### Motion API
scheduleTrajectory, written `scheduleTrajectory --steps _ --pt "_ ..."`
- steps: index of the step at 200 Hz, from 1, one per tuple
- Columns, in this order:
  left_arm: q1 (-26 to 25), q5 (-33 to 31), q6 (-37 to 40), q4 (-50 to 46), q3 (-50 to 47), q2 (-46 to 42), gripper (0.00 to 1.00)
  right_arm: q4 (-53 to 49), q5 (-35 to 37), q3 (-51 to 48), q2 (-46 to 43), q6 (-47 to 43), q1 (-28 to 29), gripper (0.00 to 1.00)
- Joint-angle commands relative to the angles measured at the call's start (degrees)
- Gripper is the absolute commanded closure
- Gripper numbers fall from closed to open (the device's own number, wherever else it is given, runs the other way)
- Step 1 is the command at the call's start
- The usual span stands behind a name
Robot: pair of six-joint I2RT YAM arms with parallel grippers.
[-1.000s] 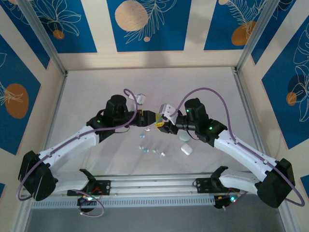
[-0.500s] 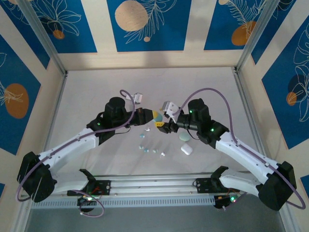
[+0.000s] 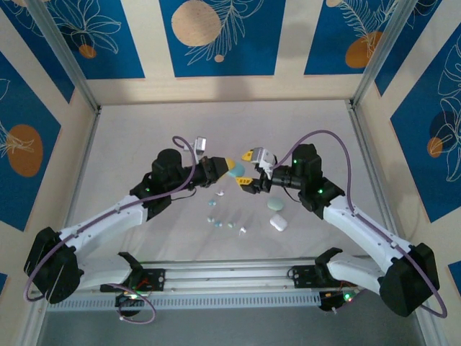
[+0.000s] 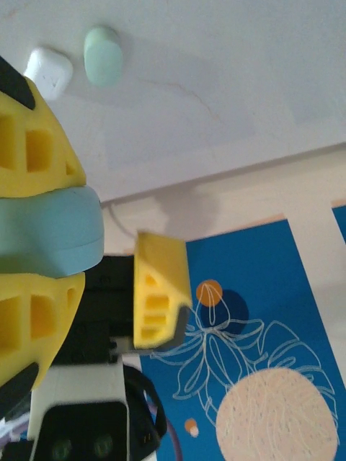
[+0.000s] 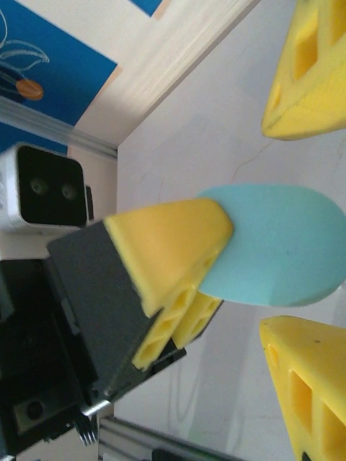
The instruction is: Insert the wireless bluetooth earbuds into the charging case
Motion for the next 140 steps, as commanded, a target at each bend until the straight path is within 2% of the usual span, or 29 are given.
scheduleTrajectory --steps 1,21,53,96,140 --pt "0.0 1.0 -1.9 4.9 1.1 -1.9 1.0 1.6 -5.3 1.4 0.5 1.3 -0.7 0.34" --pt "0.0 0.9 -2.1 5.0 1.2 -2.2 1.0 2.0 -5.7 1.3 0.4 1.6 -1.2 0.34" --pt "-0.1 0.9 -2.0 4.8 1.5 -2.5 1.0 4.5 -4.9 1.0 0.2 3.8 -1.7 0.44" --pt "0.0 1.3 -3.0 6.3 1.2 -2.1 1.0 8.3 -3.7 0.6 0.8 6.2 -1.7 0.45" --pt "0.0 2.0 -3.9 8.1 1.5 -1.9 1.0 7.3 -3.4 1.1 1.5 5.4 -1.6 0.47"
